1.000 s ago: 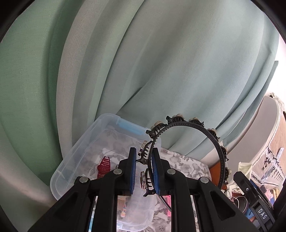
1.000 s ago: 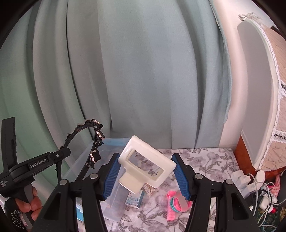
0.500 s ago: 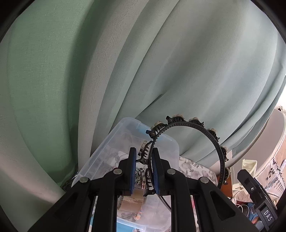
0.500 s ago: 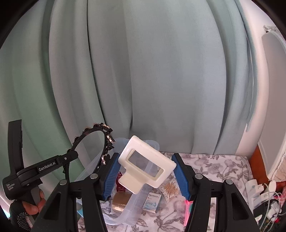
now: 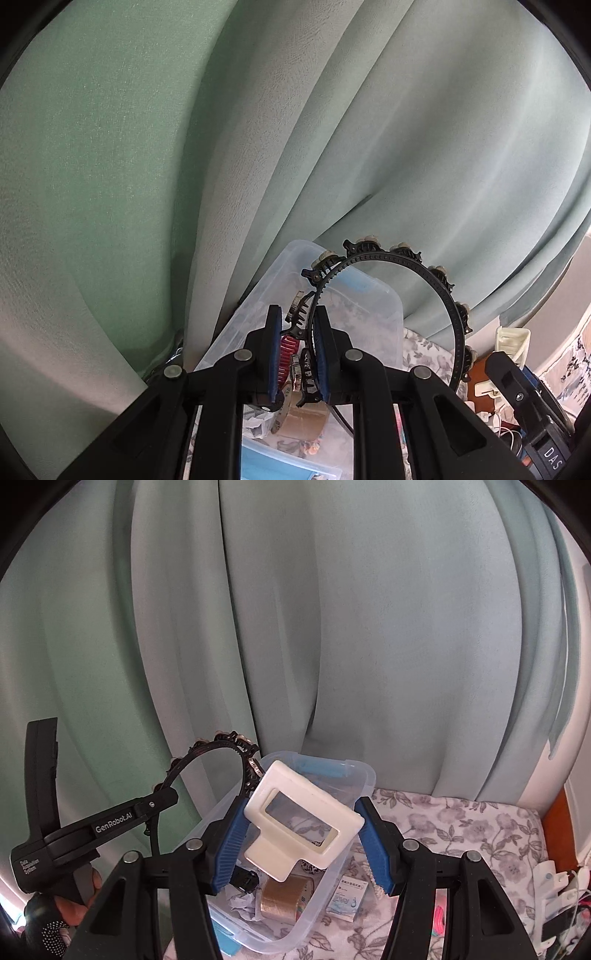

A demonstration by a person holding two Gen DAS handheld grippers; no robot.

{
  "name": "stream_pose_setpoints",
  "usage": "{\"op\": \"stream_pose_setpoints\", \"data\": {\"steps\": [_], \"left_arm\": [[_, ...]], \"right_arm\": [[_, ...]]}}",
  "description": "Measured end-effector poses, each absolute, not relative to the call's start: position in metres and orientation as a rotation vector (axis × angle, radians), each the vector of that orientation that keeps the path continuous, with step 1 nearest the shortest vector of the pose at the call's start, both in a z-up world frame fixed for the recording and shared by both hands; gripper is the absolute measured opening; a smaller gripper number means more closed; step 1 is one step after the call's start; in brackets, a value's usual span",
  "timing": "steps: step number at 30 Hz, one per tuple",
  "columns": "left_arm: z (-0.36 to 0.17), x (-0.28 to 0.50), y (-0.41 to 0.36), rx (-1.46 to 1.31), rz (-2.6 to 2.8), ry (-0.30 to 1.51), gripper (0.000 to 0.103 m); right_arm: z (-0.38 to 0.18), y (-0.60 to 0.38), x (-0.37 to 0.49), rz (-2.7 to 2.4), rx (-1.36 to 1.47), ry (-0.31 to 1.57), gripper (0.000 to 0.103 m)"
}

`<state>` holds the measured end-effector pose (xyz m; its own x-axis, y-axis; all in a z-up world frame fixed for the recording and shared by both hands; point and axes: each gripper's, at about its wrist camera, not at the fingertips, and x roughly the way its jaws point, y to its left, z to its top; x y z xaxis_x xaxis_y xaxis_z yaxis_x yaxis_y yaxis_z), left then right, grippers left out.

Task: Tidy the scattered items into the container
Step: 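Lift and carry the headband and white holder over the clear box with both grippers, then open both grippers to drop the headband and white holder into the box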

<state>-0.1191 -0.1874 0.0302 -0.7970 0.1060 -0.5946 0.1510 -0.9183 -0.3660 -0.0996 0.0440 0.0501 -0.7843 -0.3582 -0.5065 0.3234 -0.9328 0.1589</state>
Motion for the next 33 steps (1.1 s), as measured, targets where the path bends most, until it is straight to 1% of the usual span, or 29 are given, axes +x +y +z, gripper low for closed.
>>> {"op": "stream_pose_setpoints", "data": {"steps": [8, 19, 24, 27, 28, 29, 33], "left_arm": [[0.015, -0.122, -0.188, 1.05, -2.84, 0.605, 0.017], [-0.014, -0.129, -0.185, 1.152, -2.752, 0.528, 0.017], [-0.018, -0.139, -0.193, 1.179, -2.727, 0.507, 0.017], [-0.017, -0.16, -0.186, 1.193, -2.724, 0.505, 0.017], [-0.017, -0.16, -0.185, 1.194, -2.721, 0.502, 0.017], [-0.019, -0.16, -0.187, 1.195, -2.719, 0.5, 0.021], [-0.02, -0.158, -0.191, 1.196, -2.727, 0.503, 0.021]], "right_arm": [[0.033, 0.024, -0.109, -2.599, 0.841, -0.052, 0.062], [0.008, 0.005, -0.121, -2.535, 0.963, -0.016, 0.062], [0.001, 0.002, -0.113, -2.499, 1.024, -0.026, 0.062], [-0.005, 0.0, -0.114, -2.488, 1.046, -0.019, 0.062], [-0.007, -0.001, -0.115, -2.484, 1.051, -0.019, 0.062], [-0.009, -0.001, -0.117, -2.48, 1.055, -0.02, 0.062], [-0.015, -0.003, -0.122, -2.471, 1.061, -0.004, 0.063]]}}
